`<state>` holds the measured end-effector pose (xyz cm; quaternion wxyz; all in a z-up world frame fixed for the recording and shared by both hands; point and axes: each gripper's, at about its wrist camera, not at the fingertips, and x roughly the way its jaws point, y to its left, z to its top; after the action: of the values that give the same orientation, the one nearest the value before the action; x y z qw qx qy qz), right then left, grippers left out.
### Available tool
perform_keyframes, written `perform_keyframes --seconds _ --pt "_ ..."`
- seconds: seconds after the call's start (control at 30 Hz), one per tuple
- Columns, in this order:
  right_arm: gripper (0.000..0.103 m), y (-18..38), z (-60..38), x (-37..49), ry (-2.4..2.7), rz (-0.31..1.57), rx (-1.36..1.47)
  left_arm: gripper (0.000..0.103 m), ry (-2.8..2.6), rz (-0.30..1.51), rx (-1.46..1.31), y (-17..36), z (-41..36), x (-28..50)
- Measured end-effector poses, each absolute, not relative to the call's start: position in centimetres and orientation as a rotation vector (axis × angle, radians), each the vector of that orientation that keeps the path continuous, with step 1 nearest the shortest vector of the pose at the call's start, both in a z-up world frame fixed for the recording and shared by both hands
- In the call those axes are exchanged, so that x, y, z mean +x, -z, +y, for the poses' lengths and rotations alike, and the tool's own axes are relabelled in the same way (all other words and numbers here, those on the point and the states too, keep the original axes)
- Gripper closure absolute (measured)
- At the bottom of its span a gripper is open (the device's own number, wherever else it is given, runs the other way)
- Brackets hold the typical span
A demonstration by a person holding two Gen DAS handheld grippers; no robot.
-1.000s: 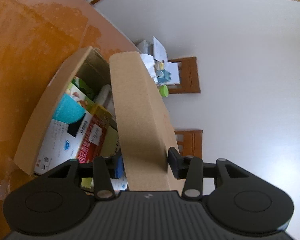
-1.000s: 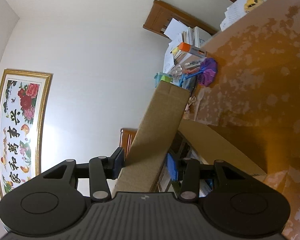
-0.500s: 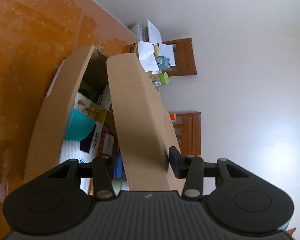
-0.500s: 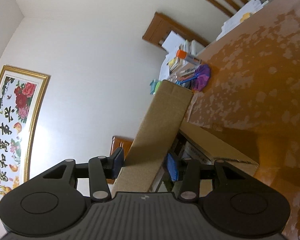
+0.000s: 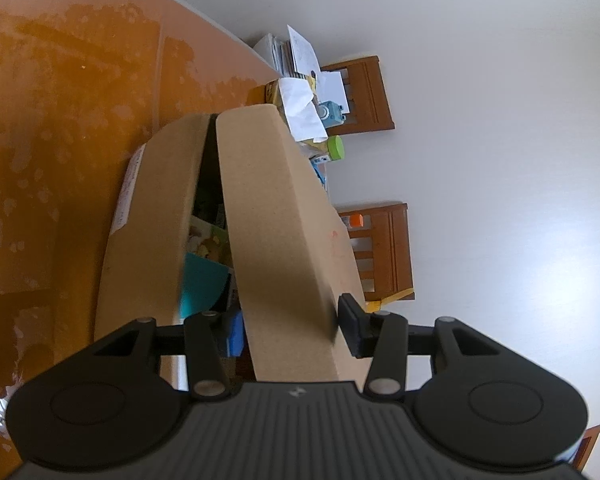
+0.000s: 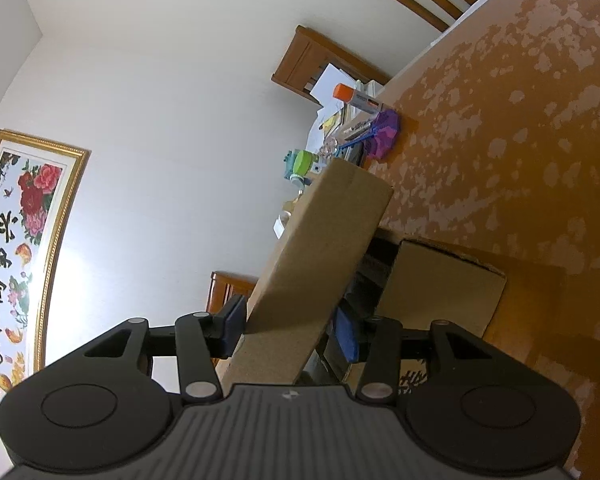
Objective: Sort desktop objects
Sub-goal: 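Swing the lid down over the box opening with both grippers, then lower the lid onto the box and open both grippers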
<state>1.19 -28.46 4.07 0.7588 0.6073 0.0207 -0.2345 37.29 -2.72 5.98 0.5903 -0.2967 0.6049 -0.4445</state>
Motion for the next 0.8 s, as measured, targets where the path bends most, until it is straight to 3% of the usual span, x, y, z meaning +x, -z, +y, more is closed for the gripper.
perform_keyframes --seconds 0.37,0.8 --pt "0.05 -3.9 -27.2 1.3 0.522 0.073 1.247 0.054 1.059 1.451 -0.71 -3.3 -2.3 37.9" --pt "0.047 -3.6 -26.3 1.7 0.504 0.062 1.249 0.052 1.079 1.417 -0.652 -3.7 -3.6 39.6"
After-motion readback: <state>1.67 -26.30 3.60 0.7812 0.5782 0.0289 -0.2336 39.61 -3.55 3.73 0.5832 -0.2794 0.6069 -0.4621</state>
